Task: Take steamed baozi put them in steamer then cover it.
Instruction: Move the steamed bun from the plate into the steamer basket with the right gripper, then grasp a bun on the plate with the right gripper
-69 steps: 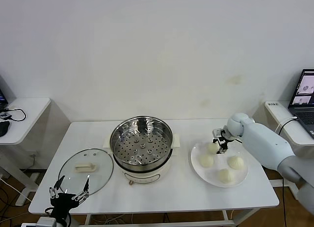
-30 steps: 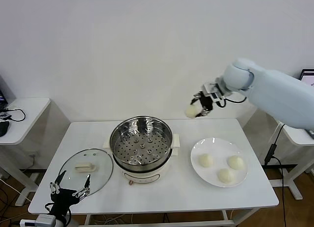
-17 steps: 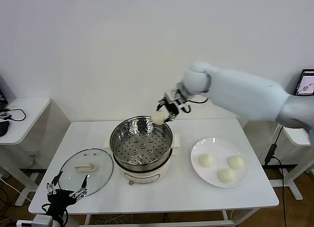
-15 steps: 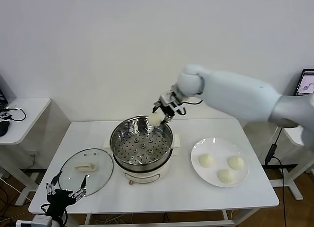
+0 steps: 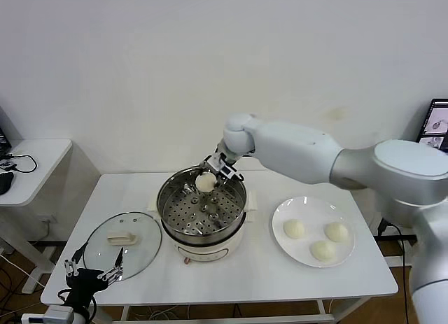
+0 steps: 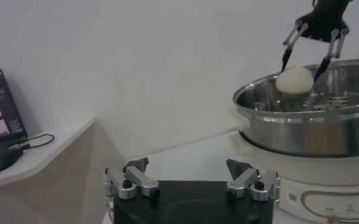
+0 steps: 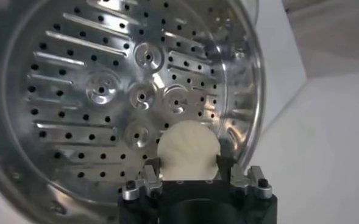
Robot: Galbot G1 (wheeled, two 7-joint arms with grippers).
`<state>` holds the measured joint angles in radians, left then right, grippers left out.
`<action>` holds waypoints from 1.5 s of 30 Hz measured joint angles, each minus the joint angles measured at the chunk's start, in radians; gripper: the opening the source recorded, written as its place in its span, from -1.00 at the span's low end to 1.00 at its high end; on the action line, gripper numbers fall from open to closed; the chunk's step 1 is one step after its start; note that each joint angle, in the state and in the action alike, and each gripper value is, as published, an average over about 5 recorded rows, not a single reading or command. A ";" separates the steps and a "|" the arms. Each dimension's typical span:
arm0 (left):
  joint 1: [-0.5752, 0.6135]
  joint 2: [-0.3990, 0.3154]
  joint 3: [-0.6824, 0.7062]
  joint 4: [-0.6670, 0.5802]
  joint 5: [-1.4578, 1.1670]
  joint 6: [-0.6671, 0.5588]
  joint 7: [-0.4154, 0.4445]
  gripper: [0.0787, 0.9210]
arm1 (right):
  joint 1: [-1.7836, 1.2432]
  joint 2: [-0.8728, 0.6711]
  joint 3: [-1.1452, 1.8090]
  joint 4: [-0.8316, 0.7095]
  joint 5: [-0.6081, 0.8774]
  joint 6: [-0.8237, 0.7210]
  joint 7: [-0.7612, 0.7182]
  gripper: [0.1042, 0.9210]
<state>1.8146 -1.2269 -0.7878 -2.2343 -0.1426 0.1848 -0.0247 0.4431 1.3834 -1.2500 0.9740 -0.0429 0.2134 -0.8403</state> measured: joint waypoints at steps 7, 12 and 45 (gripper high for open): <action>0.002 0.006 -0.006 0.000 -0.001 0.001 0.001 0.77 | -0.036 0.048 0.014 -0.078 -0.100 0.085 0.039 0.20; 0.005 0.005 -0.010 -0.002 -0.004 0.001 0.001 0.77 | -0.048 0.074 0.018 -0.113 -0.146 0.128 0.057 0.21; -0.022 0.037 -0.043 -0.008 -0.042 0.027 0.005 0.77 | 0.166 -0.298 -0.012 0.291 0.164 -0.233 -0.087 0.76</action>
<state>1.7930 -1.1899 -0.8307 -2.2426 -0.1847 0.2118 -0.0194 0.6089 1.0853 -1.2623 1.2648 0.1211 -0.0193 -0.9268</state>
